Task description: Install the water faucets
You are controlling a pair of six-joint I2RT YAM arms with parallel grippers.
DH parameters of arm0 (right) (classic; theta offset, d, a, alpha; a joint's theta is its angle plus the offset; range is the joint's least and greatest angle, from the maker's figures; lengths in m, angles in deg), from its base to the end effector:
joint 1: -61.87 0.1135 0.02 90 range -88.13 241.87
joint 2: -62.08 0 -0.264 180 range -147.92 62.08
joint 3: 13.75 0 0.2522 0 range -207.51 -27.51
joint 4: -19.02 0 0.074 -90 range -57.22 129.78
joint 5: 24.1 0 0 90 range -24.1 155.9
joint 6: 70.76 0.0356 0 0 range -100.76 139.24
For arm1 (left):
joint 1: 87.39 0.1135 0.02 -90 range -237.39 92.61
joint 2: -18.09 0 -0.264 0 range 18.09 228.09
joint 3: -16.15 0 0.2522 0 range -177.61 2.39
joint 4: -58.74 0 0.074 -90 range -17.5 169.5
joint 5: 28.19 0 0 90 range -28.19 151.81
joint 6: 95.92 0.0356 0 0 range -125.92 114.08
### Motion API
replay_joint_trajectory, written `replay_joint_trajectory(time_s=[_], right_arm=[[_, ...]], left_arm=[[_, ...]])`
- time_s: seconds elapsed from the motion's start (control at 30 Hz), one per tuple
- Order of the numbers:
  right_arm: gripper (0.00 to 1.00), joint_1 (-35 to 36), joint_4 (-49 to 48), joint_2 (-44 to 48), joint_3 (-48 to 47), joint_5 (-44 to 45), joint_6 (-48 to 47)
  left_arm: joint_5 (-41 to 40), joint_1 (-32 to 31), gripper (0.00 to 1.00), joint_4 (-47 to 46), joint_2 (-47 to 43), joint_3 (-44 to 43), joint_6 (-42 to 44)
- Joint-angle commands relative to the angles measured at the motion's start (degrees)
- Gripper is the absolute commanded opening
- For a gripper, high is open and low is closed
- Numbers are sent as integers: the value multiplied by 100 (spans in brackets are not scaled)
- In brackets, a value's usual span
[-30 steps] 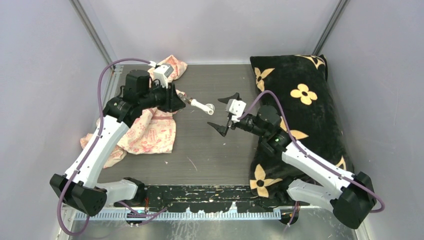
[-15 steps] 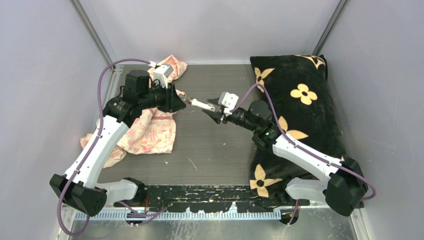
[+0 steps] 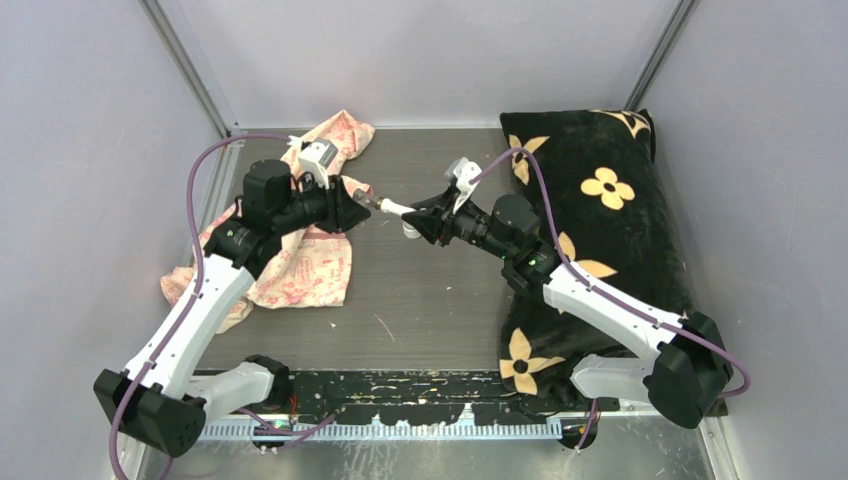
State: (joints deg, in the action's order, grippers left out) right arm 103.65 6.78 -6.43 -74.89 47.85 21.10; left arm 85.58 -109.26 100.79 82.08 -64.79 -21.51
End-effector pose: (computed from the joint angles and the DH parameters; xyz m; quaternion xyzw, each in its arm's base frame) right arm 0.2021 0.1954 0.3360 -0.3366 0.5885 0.3689 0.6358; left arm 0.2192 -0.1035 0.3791 0.1556 0.8185 -0.3332 0.4414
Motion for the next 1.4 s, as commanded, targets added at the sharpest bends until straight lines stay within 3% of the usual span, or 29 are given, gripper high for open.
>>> replay_joint_trajectory(time_s=[0.0, 0.1, 0.17, 0.3, 0.4, 0.57, 0.7, 0.87, 0.97, 1.37], right_arm=[[1, -44, 1095, 47, -991, 757, 2126], [1, -209, 2242, -278, -1723, 639, 3407], [1, -399, 2426, -578, -1903, 163, 4493], [1, -911, 1407, -1371, -1699, -1232, 7102], [1, -1025, 767, -1739, -1524, -1701, 8128], [1, -1073, 1625, -1806, -1796, -1587, 8147], [4, -1182, 1687, -1843, -1787, -1733, 8297], [74, -1260, 872, -1805, -1645, -2012, 8559], [97, -1260, 1094, -1692, -1767, -2033, 8288], [100, -1708, 4100, -707, -2206, -1342, 5741]], left_arm=[[418, -18, 0, -1891, -615, 599, 293], [427, -17, 0, -2323, -690, 858, 341], [422, -18, 0, -2535, -692, 979, 386], [313, -19, 0, -2798, -702, 1192, 408], [201, -20, 0, -3036, -714, 1282, 406], [235, -17, 0, -2268, -401, 832, 373], [222, -19, 0, -2376, -433, 869, 364], [104, -19, 0, -2263, -389, 793, 233], [101, -19, 0, -2356, -322, 765, 4], [-24, 21, 0, -1726, -86, 310, -171]])
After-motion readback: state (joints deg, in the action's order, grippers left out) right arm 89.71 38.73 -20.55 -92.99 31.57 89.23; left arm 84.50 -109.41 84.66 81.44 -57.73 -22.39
